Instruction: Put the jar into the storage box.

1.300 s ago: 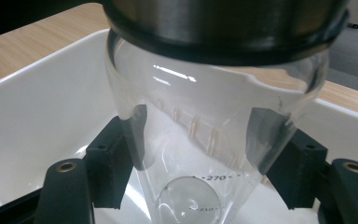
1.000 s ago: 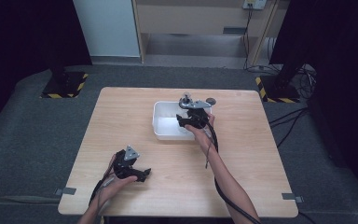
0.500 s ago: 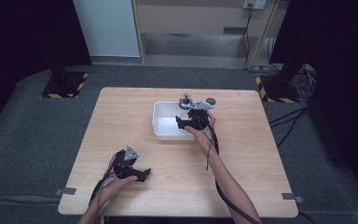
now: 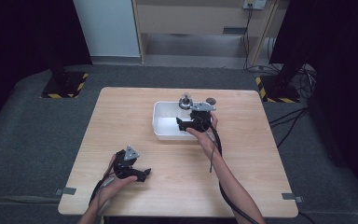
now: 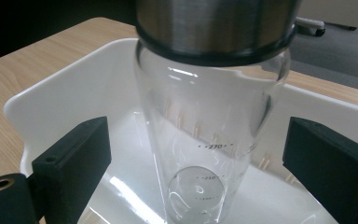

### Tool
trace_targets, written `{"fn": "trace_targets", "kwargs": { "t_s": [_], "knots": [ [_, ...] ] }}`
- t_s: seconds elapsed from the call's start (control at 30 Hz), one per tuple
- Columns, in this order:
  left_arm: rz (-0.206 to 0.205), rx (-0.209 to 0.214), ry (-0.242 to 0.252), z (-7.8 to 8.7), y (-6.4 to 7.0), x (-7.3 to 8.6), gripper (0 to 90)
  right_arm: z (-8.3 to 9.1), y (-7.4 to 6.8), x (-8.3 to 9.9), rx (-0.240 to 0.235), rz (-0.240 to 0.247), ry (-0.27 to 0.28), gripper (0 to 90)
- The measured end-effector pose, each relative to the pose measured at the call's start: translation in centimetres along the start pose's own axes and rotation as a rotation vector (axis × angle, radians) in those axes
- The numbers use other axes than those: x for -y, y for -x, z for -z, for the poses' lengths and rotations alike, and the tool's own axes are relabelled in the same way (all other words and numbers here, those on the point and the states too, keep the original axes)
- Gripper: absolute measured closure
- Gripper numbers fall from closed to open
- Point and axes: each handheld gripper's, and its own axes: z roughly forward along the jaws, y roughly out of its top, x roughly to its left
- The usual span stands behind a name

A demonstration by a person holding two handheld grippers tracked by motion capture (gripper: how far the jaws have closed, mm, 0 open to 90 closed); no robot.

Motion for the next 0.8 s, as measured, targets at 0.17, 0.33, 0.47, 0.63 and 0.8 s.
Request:
{"fn": "trace_targets", "kwargs": {
  "t_s": [0.17,0.33,0.47,0.63,0.8],
  "knots": [
    [0.000,0.000,0.000,0.0,0.0,0.0,0.0,0.6,-0.5,0.1,-0.022,0.003,0.007,5.5],
    [0.000,0.000,0.000,0.0,0.0,0.0,0.0,1.2,-0.9,0.1,-0.027,0.032,0.011,3.6],
    [0.000,0.000,0.000,0.0,0.0,0.0,0.0,1.6,-1.1,0.1,-0.038,0.028,0.011,3.0],
    [0.000,0.000,0.000,0.0,0.0,0.0,0.0,2.0,-1.3,0.2,-0.048,0.034,0.009,3.0],
    [0.002,0.000,0.002,0.0,0.0,0.0,0.0,2.4,-1.5,0.4,-0.060,0.033,0.012,3.0]
  ]
}}
